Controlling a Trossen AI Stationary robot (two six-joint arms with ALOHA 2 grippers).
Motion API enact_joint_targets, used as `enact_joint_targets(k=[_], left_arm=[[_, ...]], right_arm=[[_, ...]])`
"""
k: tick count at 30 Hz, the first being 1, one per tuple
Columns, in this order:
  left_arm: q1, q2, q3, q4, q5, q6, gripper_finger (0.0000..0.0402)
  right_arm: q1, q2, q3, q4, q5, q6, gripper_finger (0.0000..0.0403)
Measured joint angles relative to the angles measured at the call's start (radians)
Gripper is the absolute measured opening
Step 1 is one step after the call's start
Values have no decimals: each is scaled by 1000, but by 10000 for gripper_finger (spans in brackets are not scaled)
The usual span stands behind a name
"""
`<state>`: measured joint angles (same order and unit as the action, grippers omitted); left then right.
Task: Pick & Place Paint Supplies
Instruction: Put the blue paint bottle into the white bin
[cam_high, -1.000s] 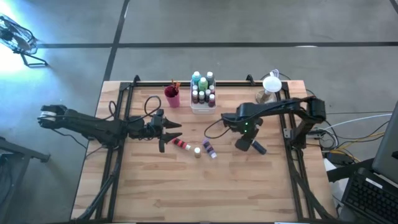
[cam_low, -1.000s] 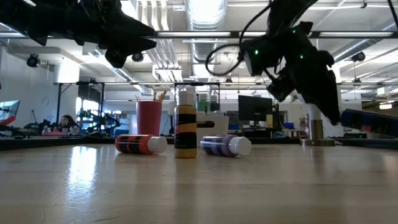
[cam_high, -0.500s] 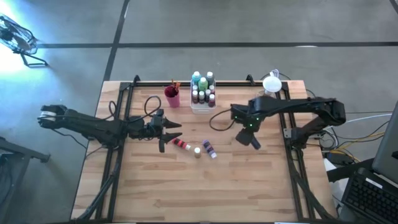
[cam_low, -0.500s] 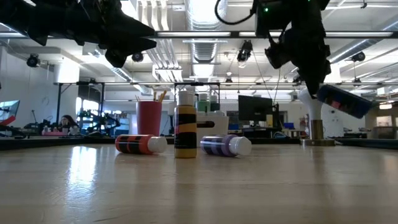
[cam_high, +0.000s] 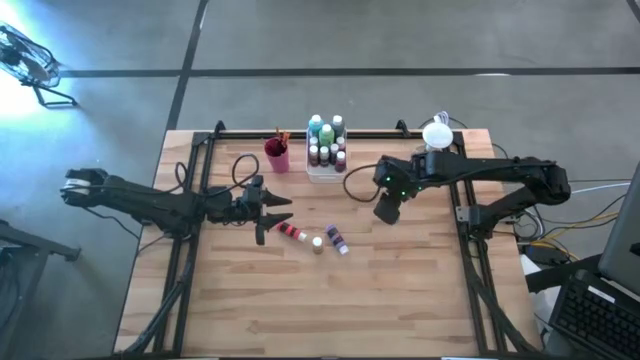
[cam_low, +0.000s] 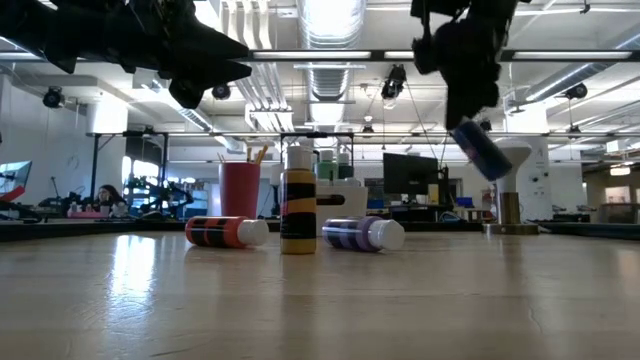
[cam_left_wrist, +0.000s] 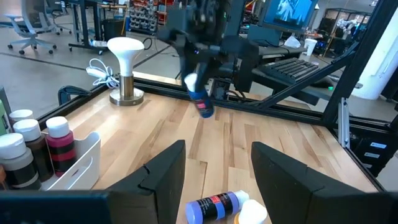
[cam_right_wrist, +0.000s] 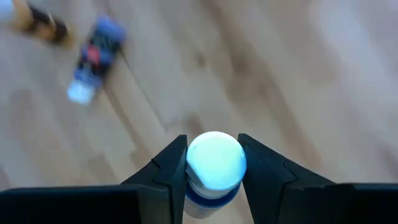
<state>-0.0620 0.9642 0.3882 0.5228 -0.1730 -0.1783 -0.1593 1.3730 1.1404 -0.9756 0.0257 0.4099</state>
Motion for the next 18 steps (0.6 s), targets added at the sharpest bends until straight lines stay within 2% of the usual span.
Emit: enact_joint_targets(k=[10,18], left_arm=[[0,0,0,0,0,0,190],[0,0,0,0,0,0,190]], right_arm=[[0,-46,0,298,104,-184,112],[-2,-25,0,456,108,-272,112]])
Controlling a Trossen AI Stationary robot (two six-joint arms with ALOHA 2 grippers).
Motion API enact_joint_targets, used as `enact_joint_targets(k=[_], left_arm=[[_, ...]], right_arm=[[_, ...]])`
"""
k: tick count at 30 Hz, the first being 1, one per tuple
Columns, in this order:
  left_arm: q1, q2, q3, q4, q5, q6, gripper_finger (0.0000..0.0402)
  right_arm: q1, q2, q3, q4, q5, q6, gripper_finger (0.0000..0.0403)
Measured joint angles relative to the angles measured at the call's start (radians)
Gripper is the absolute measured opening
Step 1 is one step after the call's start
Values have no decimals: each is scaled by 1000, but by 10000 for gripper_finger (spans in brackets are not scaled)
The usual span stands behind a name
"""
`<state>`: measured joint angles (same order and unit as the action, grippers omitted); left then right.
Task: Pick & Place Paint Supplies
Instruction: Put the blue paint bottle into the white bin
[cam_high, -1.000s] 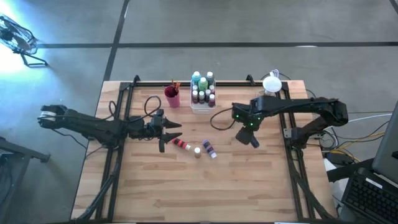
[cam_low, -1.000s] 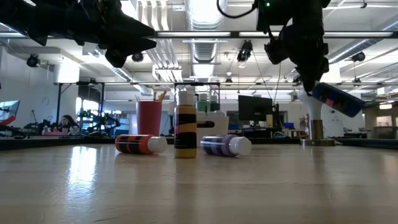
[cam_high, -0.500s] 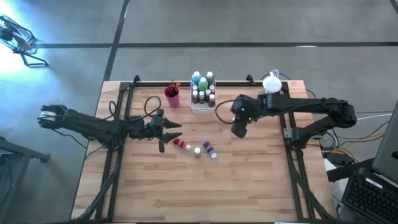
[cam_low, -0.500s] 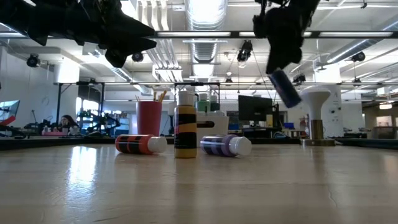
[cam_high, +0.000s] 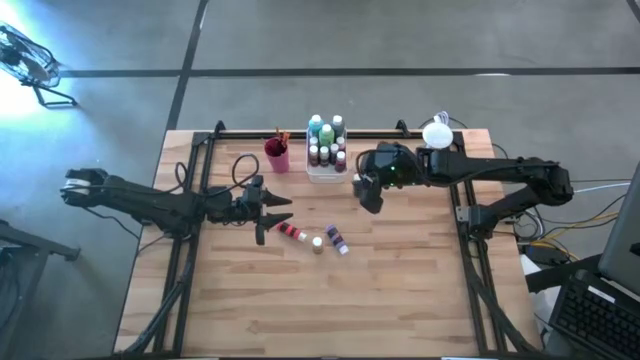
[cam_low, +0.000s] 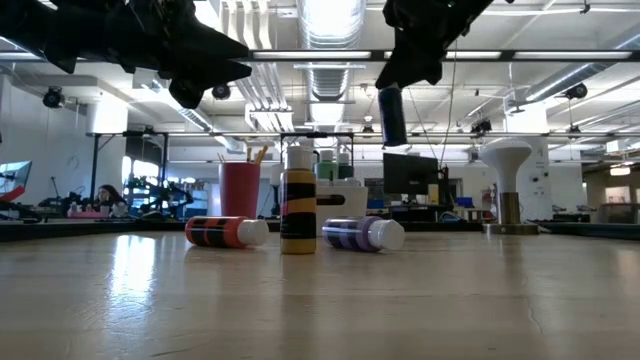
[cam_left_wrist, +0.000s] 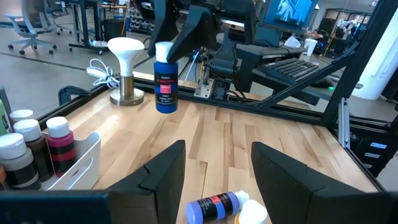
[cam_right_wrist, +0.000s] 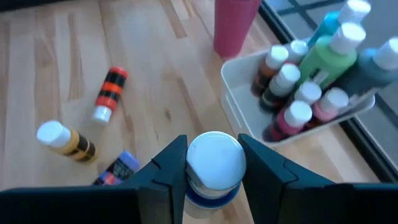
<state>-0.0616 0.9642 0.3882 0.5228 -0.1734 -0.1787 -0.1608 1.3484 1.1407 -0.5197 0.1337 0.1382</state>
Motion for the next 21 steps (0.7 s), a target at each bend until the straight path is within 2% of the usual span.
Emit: enact_joint_targets(k=[11,21], left_arm=[[1,0,0,0,-5,0,190],[0,0,0,0,-10,0,190]], right_arm=[[-25,49,0,128,-3,-29,112],[-104,122,0,222,-3,-37,112]])
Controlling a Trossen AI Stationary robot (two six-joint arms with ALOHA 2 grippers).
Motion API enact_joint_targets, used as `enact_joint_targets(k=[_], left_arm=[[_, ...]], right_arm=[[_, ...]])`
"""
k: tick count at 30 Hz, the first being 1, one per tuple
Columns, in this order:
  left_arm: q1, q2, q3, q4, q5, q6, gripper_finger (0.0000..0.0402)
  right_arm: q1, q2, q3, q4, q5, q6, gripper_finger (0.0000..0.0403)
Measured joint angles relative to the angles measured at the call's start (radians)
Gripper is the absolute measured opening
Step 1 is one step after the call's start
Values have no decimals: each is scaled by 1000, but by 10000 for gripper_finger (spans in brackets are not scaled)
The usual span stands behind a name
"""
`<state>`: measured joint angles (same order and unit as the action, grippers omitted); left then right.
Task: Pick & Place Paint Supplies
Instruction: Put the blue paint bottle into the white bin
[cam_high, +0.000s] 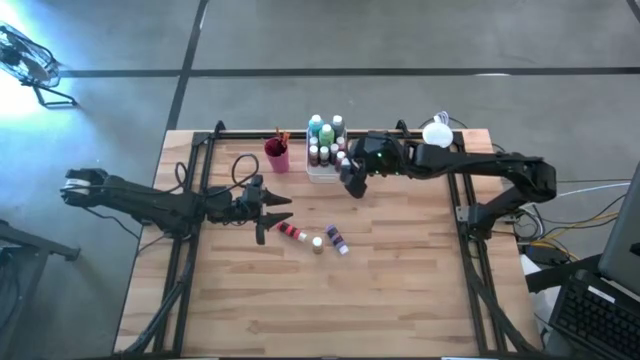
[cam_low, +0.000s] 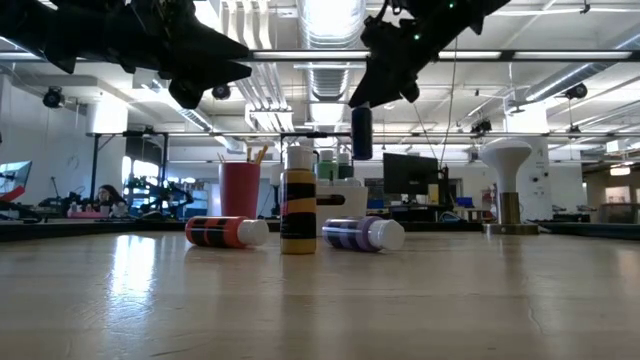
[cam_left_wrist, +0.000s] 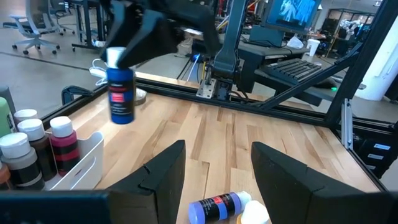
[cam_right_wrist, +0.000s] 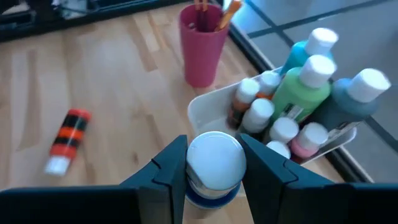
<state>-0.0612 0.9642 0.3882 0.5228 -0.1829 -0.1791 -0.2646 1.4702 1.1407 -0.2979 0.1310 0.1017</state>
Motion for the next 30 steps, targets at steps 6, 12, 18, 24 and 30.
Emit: enact_joint_targets(k=[6,12,18,24,30], left_arm=[[0,0,0,1,0,0,190],[0,0,0,2,0,0,190],[0,0,0,4,1,0,190],[0,0,0,8,1,0,190],[1,0,0,9,0,0,190]], right_arm=[[-38,52,0,95,-14,-5,112],[-67,120,17,136,-42,-26,112],[-70,194,73,157,27,-76,112],[-70,228,90,159,66,-80,112],[-70,233,87,158,82,-79,112]])
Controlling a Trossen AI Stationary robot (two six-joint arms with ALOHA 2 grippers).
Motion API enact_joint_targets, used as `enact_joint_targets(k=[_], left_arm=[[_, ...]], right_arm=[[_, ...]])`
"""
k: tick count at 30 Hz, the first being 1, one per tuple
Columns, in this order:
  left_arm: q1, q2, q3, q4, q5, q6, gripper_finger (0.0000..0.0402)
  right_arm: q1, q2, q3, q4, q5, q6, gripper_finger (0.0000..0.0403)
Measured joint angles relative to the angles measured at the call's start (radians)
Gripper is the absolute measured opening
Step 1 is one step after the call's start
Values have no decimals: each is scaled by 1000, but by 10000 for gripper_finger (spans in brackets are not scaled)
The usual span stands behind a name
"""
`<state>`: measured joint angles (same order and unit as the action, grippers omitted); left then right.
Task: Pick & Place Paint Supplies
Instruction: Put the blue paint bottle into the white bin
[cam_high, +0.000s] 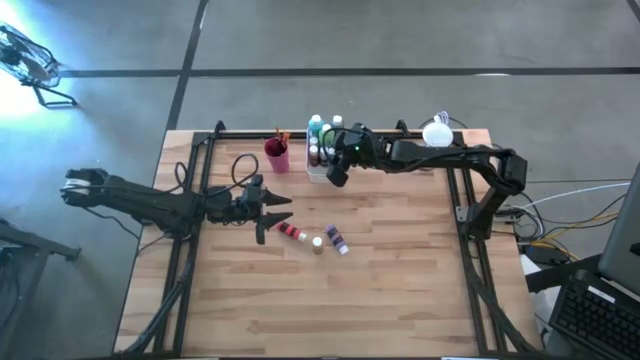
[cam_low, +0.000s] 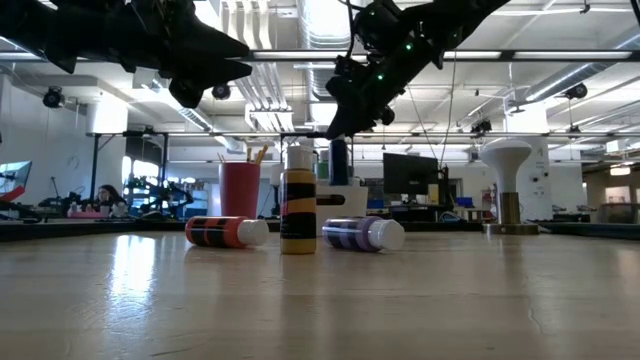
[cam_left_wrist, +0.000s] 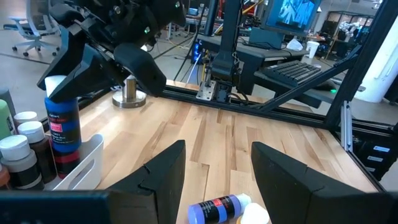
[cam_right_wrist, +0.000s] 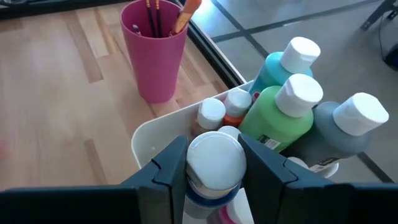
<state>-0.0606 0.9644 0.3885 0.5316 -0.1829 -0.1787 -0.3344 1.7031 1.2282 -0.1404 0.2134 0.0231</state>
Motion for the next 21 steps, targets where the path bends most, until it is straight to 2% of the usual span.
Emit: enact_joint_targets(k=[10,21], left_arm=[[0,0,0,0,-1,51,190],[0,0,0,5,-1,59,190]], right_arm=[[0,0,-29,3,7,22,112],[0,0,-110,98,32,40,112]])
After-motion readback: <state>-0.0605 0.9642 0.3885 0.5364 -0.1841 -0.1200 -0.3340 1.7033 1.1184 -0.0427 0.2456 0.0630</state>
